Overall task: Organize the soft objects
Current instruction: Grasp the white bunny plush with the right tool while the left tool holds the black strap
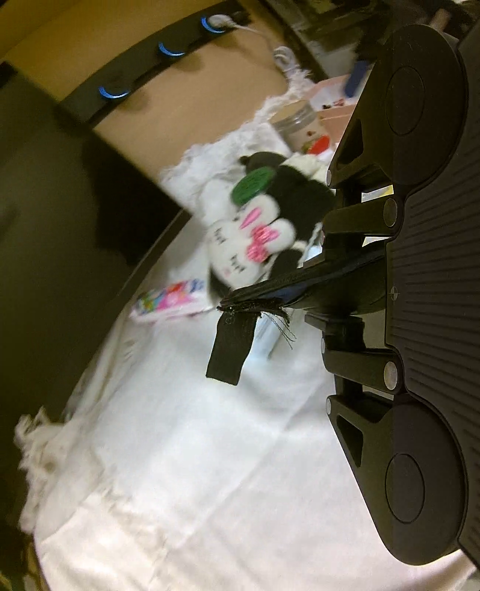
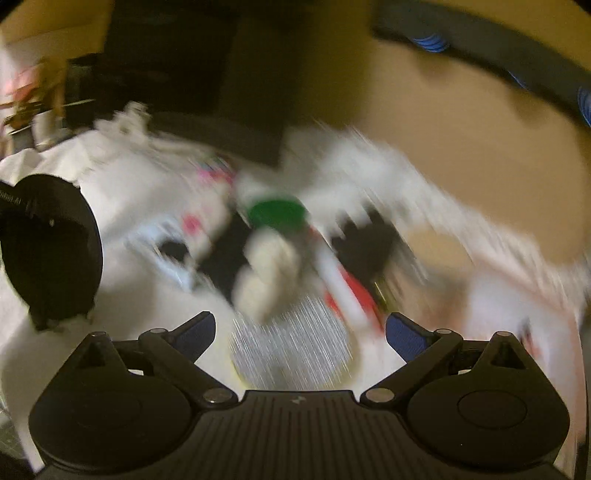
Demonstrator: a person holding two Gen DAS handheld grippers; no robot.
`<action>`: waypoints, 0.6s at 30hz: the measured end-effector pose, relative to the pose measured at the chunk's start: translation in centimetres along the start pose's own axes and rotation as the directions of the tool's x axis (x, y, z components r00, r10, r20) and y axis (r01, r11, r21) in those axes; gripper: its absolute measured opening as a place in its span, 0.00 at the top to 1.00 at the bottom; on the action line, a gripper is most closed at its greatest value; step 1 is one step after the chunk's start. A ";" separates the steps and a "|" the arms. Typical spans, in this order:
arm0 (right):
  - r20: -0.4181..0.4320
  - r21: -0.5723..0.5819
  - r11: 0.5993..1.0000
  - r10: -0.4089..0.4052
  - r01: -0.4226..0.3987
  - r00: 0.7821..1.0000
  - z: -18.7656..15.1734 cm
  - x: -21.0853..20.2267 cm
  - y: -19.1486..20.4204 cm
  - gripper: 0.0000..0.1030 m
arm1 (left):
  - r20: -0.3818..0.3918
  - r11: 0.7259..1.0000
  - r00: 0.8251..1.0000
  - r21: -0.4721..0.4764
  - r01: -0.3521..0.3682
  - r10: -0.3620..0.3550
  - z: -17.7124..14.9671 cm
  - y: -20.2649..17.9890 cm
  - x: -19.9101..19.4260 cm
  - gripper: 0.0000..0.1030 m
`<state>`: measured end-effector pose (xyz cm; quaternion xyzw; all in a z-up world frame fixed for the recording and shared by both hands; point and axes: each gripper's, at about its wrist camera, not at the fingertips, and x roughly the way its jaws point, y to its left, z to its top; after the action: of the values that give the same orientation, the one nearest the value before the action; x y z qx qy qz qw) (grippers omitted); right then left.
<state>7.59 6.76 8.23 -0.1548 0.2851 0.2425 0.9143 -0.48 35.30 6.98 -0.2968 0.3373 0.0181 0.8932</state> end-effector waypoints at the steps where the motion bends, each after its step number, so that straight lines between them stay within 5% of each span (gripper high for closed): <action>1: 0.015 -0.021 1.000 0.011 -0.011 1.000 1.1 0.8 0.6 0.03 | 0.004 1.000 1.000 0.000 -0.001 0.001 0.3 0.3 -0.5 0.75; 6: -0.050 -0.009 1.000 0.004 -0.004 0.999 4.2 7.3 1.8 0.09 | 0.007 1.000 1.000 -0.011 -0.010 0.010 0.7 2.4 -2.5 0.75; 7: -0.079 0.000 1.000 -0.011 0.011 0.997 3.9 8.2 1.9 0.23 | 0.005 1.000 1.000 -0.010 -0.010 0.010 0.6 2.9 -2.8 0.75; 8: -0.114 0.011 1.000 -0.014 0.016 0.993 3.6 9.3 2.2 0.48 | 0.005 1.000 1.000 -0.006 -0.007 0.007 0.5 3.6 -3.2 0.75; 10: -0.174 0.084 0.996 0.055 -0.040 0.983 3.1 10.4 2.7 0.71 | 0.015 1.000 1.000 -0.004 -0.013 0.013 0.1 4.8 -3.8 0.75; 11: -0.189 0.158 0.985 0.091 -0.061 0.978 3.1 10.2 2.6 0.75 | 0.021 1.000 1.000 -0.017 -0.019 0.019 -0.1 5.7 -4.2 0.75; 13: -0.196 0.380 0.911 0.250 -0.162 0.948 3.2 9.5 1.4 0.76 | 0.016 0.998 1.000 -0.062 -0.021 0.022 -0.2 6.5 -4.5 0.75; 16: -0.090 0.661 0.683 0.484 -0.311 0.871 2.4 7.9 -0.6 0.76 | 0.011 0.998 1.000 -0.058 -0.004 0.005 0.5 6.5 -4.9 0.75; 17: -0.076 0.678 0.658 0.506 -0.328 0.859 2.2 7.6 -0.6 0.73 | 0.020 0.999 1.000 -0.049 -0.003 0.004 0.8 6.4 -5.0 0.75; 18: -0.089 0.656 0.680 0.501 -0.328 0.861 2.0 7.4 -0.2 0.71 | 0.029 0.999 1.000 -0.049 -0.002 0.004 1.1 6.4 -5.0 0.75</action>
<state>13.87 10.05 5.44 0.1928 0.4942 0.3149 0.7870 -5.16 41.99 7.35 -0.3179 0.3241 0.0321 0.8904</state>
